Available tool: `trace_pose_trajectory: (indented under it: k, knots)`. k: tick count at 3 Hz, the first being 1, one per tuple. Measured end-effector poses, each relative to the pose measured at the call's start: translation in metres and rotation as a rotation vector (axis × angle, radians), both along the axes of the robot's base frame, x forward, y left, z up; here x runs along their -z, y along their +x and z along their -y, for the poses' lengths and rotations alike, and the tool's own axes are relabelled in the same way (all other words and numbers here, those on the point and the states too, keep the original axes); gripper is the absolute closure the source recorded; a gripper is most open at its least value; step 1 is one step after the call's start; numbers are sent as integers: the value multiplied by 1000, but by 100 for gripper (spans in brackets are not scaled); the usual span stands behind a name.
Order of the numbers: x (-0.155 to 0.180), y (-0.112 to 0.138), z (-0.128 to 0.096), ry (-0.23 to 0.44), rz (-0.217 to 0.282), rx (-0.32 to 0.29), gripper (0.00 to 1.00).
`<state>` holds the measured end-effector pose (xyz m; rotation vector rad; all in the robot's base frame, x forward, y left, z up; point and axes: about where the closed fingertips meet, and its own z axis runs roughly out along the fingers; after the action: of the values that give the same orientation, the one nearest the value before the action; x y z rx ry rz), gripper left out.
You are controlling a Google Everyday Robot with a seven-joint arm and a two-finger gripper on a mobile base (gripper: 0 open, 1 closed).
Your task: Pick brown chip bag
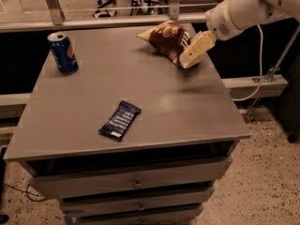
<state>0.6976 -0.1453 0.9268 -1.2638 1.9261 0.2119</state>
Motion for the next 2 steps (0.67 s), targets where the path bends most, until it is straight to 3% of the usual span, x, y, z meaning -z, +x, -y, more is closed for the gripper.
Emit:
trace_pose_trajectory:
  k: [1,2]
  knots:
    - [24,17,-5,101,-47,42,0]
    - [36,22,-14,191,-73,62,18]
